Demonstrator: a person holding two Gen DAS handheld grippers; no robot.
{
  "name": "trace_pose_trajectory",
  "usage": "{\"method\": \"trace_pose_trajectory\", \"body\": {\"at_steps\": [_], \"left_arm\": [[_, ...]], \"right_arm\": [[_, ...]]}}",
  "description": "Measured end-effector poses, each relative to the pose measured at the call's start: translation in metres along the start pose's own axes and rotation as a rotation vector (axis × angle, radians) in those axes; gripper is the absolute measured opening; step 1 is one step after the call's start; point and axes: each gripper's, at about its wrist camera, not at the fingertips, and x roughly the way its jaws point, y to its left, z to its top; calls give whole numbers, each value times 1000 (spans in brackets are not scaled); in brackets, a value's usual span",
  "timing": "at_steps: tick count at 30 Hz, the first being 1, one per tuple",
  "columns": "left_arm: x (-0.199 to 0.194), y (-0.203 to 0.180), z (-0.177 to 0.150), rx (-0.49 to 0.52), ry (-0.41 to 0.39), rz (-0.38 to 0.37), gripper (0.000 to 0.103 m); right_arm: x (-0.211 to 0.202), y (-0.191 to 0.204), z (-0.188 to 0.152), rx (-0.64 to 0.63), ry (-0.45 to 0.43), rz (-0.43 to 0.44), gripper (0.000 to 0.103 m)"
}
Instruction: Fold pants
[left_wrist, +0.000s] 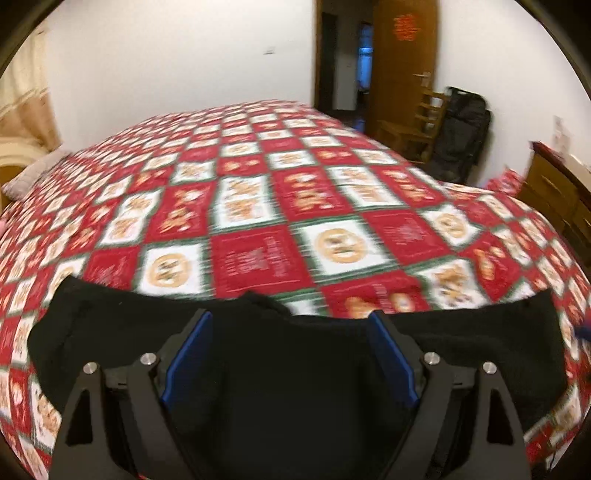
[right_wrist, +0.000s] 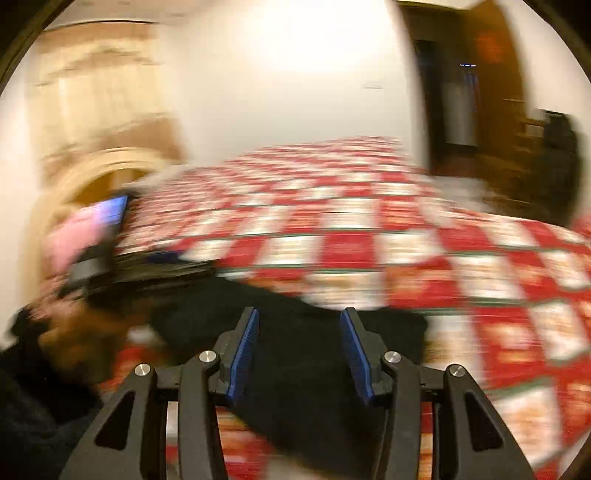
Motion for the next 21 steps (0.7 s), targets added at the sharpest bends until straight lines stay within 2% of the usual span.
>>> {"method": "trace_pose_trajectory", "body": {"at_steps": [2, 4, 7, 9, 10, 14, 16, 19, 21], "left_arm": [[-4, -16, 1, 28, -3, -39, 87], [-6, -32, -1, 54, 9, -97, 87], [-5, -55, -9, 105, 13, -115, 87], [1, -66, -15, 139, 31, -117, 87], [5, -69, -19, 151, 42, -100, 87], [19, -64, -33, 159, 92, -20, 87], [23, -49, -41, 118, 110, 15, 89], [20, -29, -51, 16, 129, -44, 89], [14, -28, -57, 23, 122, -45, 90]], "right_arm": [[0, -35, 5, 84, 24, -63, 48], [9, -58, 8, 159, 67, -53, 48], [32, -68, -1, 198, 154, -31, 48], [59, -63, -7, 186, 223, -61, 47], [63, -62, -9, 187, 234, -78, 37], [66, -71, -13, 253, 207, -147, 21], [60, -76, -16, 293, 181, -157, 20], [46, -91, -28, 399, 125, -170, 20], [38, -97, -32, 434, 105, -164, 18]]}}
